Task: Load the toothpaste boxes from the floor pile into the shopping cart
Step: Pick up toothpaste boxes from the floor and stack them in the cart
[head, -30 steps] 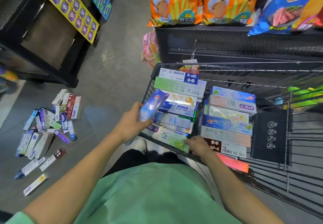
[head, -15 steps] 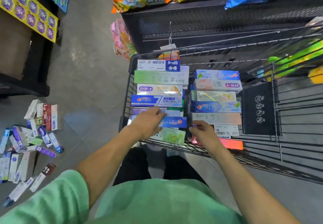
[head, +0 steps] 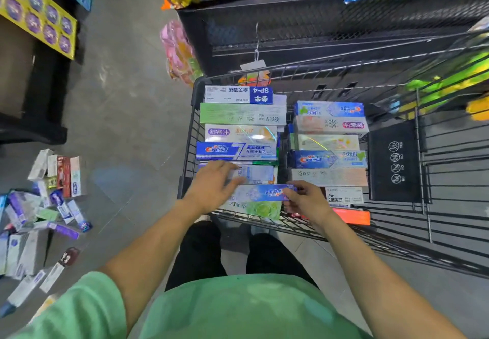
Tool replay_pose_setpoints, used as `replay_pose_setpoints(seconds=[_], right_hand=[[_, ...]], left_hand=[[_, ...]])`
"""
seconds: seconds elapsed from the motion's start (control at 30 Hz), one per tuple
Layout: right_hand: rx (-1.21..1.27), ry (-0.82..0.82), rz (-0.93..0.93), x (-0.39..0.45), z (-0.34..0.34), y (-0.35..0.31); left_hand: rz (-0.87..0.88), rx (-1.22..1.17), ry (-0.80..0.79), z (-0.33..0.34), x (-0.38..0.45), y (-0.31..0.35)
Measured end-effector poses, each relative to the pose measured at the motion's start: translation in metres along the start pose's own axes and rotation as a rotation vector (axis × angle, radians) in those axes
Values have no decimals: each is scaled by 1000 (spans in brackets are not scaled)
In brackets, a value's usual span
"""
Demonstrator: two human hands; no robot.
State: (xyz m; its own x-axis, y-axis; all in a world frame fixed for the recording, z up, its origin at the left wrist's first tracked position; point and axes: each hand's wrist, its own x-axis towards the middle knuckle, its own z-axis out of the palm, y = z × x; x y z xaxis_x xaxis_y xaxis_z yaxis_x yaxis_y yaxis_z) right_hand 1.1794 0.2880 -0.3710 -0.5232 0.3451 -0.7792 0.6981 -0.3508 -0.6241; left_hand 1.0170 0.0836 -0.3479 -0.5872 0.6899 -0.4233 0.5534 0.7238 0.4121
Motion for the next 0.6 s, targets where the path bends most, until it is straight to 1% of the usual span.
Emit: replay_pose_setpoints(seconds=[0.1, 0.17, 0.33, 0.6], right_hand=[[23, 31, 16, 1, -8, 4], [24, 41, -4, -2, -12, 2], [46, 82, -31, -8, -28, 0], [69, 143, 5, -2, -41, 1]], left_hand=[[-33, 219, 76, -10, 6, -22], [-57, 320, 111, -10, 9, -29], [-20, 392, 60, -4, 20, -40], [33, 479, -1, -8, 26, -54]])
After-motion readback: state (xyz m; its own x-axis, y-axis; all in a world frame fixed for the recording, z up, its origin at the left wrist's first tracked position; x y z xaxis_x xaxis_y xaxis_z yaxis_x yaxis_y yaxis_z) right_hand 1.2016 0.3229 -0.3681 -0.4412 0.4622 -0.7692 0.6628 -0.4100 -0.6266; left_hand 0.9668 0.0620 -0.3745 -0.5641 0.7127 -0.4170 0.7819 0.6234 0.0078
